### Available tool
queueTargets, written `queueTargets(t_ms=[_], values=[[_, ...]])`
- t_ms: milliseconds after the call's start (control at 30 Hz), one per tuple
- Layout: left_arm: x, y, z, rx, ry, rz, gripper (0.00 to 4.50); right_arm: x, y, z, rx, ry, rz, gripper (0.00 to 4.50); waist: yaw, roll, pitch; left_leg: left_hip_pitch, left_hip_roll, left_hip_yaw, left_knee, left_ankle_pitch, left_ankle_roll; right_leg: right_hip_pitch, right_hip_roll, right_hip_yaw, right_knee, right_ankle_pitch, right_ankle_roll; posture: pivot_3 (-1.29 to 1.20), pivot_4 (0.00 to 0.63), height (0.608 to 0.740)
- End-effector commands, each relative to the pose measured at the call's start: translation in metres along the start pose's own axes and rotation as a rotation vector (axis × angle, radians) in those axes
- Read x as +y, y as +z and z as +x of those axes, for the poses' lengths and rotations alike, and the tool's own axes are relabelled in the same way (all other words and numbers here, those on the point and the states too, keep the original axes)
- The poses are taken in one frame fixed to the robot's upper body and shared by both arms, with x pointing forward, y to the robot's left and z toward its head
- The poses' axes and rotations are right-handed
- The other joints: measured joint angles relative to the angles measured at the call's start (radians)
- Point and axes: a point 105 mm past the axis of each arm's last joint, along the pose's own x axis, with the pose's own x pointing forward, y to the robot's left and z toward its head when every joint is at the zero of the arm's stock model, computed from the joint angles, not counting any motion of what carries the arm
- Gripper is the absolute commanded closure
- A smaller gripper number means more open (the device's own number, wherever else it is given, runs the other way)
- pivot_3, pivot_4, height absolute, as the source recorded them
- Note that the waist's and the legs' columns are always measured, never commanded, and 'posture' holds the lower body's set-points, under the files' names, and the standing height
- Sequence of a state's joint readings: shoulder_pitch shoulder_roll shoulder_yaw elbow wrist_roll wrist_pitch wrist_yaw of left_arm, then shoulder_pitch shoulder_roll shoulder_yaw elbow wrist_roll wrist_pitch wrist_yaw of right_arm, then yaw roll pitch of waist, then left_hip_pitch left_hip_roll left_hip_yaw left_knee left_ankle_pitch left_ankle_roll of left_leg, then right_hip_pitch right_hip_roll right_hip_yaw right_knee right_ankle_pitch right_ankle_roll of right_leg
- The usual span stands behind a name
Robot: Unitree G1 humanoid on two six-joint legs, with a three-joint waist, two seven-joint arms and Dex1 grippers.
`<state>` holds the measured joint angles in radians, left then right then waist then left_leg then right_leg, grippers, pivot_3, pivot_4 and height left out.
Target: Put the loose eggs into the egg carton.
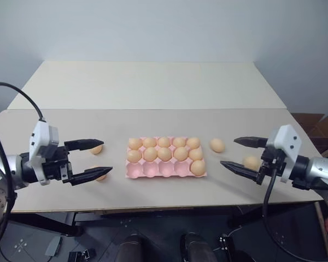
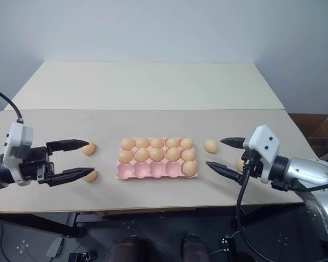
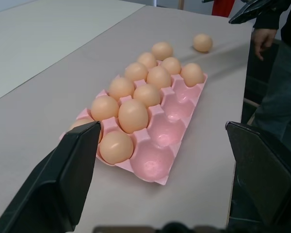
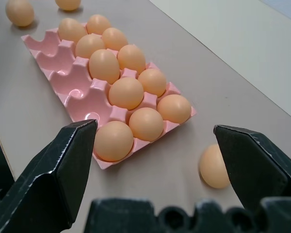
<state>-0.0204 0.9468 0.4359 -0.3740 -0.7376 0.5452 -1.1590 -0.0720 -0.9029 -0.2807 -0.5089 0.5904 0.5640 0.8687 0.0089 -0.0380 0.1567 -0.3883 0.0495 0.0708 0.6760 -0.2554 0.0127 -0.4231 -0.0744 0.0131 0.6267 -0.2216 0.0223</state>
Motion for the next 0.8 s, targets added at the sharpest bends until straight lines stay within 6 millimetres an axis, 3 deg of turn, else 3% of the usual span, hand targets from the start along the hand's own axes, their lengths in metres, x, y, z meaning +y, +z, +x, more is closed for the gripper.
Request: queueTargets(t_ms=[33, 167, 267, 400, 567, 800], values=[[0.004, 0.012, -0.007, -0.031, 0.060, 0.035, 0.01, -0.004, 0.010, 0.000, -0.027, -0.011, -0.039, 0.00, 0.000, 0.000, 0.000, 0.000, 0.000, 0.000, 0.000, 0.000, 0.000, 0.000, 0.000, 0.000, 0.000, 0.000, 0.000, 0.00, 0.150, 0.740], [0.005, 0.020, -0.013, -0.068, 0.066, 0.013, 0.01, -0.005, 0.012, 0.000, -0.013, -0.027, -0.048, 0.00, -0.001, 0.000, 0.000, 0.000, 0.000, 0.000, 0.000, 0.000, 0.000, 0.000, 0.000, 0.000, 0.000, 0.000, 0.000, 0.00, 0.150, 0.740], [0.002, 0.013, -0.013, -0.021, 0.039, 0.038, 0.01, -0.008, 0.003, -0.004, 0.047, -0.057, -0.047, 0.00, 0.000, 0.000, 0.000, 0.000, 0.000, 0.000, 0.000, 0.000, 0.000, 0.000, 0.000, 0.000, 0.000, 0.000, 0.000, 0.00, 0.150, 0.740], [-0.007, 0.010, -0.009, -0.019, -0.021, 0.030, 0.01, -0.019, -0.017, -0.012, 0.172, -0.142, -0.025, 0.00, 0.002, 0.000, 0.000, -0.001, 0.000, 0.000, 0.000, 0.000, 0.000, 0.000, -0.001, 0.000, 0.000, -0.001, -0.001, 0.00, 0.150, 0.740], [-0.006, 0.010, -0.004, -0.033, -0.033, 0.015, 0.01, -0.039, -0.046, -0.018, 0.346, -0.338, 0.121, 0.00, 0.001, 0.000, 0.000, 0.000, 0.000, 0.000, 0.000, 0.000, 0.000, 0.000, 0.000, 0.000, 0.000, -0.002, -0.003, 0.00, 0.150, 0.740], [-0.008, 0.008, -0.001, -0.018, -0.054, 0.010, 0.01, -0.058, -0.081, -0.013, 0.481, -0.516, 0.233, 0.00, -0.006, 0.000, 0.000, -0.001, 0.000, 0.000, 0.000, 0.000, 0.000, -0.001, 0.000, 0.000, 0.000, -0.001, -0.002, 0.00, 0.150, 0.740]])
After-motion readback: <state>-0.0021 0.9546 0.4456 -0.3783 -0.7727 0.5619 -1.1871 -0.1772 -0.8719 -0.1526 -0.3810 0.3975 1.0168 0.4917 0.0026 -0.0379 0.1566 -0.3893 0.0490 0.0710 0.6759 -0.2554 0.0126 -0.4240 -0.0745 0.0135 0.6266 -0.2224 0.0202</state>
